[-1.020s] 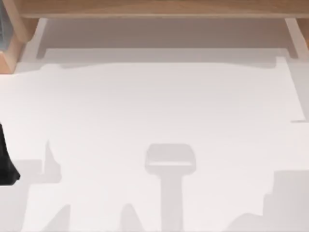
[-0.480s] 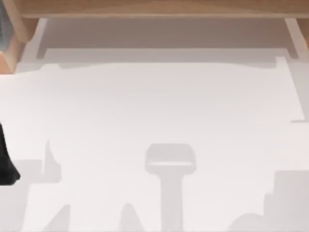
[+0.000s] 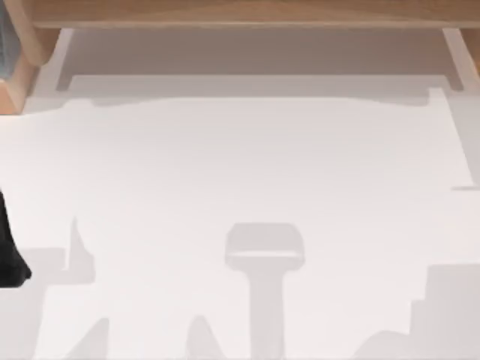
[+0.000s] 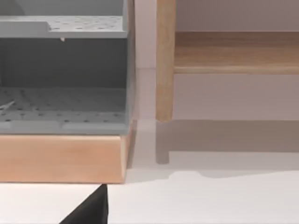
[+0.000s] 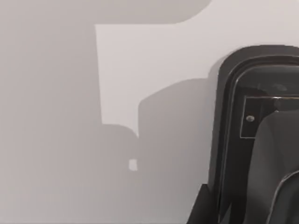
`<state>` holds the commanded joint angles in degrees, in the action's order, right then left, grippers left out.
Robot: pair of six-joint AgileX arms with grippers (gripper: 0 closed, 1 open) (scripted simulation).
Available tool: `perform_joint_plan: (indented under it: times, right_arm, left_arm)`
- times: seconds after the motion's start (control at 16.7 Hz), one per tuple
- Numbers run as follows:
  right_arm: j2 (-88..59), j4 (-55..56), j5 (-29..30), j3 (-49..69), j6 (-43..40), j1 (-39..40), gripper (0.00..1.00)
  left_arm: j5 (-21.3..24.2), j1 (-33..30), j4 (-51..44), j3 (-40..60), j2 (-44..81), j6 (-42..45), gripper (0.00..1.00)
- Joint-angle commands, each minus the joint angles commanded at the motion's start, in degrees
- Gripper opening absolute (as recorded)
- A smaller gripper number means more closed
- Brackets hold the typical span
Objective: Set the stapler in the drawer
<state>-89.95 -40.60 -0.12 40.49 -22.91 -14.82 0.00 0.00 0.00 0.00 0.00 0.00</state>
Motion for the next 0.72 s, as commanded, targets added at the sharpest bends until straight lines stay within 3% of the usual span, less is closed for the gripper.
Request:
perform_joint_plan:
  times: [0.72]
  right_arm:
    - [1.3, -2.1, 0.0, 1.4, 0.0, 0.0, 0.0]
  left_arm:
    - [0.0, 0.0, 0.0, 0.0, 0.0, 0.0, 1.0]
